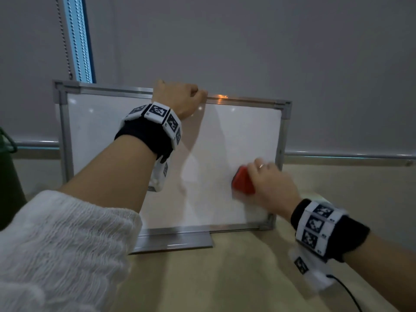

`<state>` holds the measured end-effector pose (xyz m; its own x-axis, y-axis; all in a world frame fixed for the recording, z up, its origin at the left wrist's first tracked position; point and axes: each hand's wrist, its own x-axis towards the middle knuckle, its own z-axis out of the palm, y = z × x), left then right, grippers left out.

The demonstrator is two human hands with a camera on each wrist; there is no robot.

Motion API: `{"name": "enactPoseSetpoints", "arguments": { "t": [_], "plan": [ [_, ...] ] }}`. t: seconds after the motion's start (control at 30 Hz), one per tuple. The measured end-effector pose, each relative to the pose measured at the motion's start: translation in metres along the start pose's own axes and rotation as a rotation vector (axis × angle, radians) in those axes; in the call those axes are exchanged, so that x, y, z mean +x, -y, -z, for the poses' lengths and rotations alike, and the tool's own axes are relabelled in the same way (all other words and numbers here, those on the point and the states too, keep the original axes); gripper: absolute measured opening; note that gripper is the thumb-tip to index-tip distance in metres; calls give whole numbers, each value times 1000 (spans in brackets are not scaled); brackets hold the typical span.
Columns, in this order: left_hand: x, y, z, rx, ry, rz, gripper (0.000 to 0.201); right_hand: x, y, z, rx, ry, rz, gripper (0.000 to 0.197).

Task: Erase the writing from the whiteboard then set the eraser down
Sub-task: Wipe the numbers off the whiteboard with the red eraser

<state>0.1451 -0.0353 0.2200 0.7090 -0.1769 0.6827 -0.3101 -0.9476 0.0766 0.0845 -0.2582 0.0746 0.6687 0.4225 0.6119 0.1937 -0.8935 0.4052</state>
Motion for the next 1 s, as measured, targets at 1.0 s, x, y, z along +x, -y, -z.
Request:
{"name": "enactPoseSetpoints", "arguments": {
  "t": [1.0],
  "plan": [
    [1,2,-1,11,10,-10,44,9,15,20,55,281,-115,56]
  ]
}}
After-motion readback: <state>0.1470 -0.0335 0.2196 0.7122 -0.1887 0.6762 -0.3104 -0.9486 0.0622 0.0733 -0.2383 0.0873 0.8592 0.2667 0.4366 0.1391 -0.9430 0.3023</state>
